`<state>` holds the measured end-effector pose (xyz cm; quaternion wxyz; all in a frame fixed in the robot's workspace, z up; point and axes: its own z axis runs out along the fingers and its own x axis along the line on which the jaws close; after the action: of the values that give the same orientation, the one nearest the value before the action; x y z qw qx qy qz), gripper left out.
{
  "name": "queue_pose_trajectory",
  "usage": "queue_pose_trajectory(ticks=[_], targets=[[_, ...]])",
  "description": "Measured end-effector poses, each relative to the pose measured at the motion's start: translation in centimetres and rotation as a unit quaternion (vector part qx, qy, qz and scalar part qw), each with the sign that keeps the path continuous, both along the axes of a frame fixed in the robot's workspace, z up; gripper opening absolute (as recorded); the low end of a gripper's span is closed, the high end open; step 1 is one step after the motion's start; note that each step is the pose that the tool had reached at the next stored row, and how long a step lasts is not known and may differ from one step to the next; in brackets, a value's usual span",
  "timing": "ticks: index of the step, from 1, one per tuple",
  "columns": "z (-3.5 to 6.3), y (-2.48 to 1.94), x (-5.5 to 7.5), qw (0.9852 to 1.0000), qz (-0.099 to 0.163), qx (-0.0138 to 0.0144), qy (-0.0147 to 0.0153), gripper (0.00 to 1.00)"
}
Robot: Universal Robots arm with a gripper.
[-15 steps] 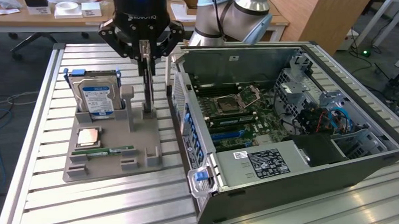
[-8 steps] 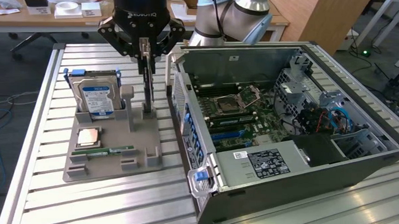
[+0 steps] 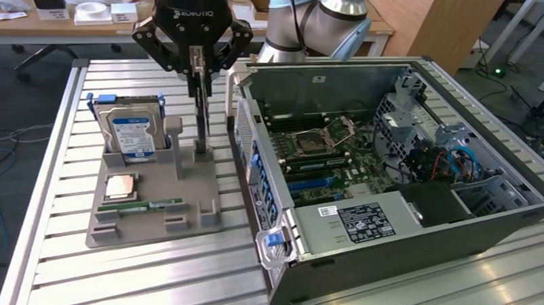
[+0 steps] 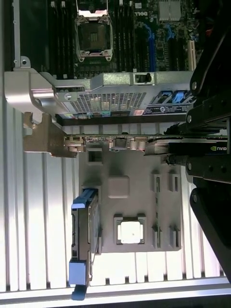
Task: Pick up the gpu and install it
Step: 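Pick up the gpu and move the gpu toward the slot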
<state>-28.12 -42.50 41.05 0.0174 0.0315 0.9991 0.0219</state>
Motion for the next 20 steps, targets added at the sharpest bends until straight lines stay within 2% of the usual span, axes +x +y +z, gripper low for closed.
queue_pose_trajectory(ticks=[12,20], targets=[[0.18,0.0,0.1,1.0,0.0,-0.0001,0.0001,0.26],[0.45,0.0,1.1,1.0,0.0,0.0,0.0,0.26]])
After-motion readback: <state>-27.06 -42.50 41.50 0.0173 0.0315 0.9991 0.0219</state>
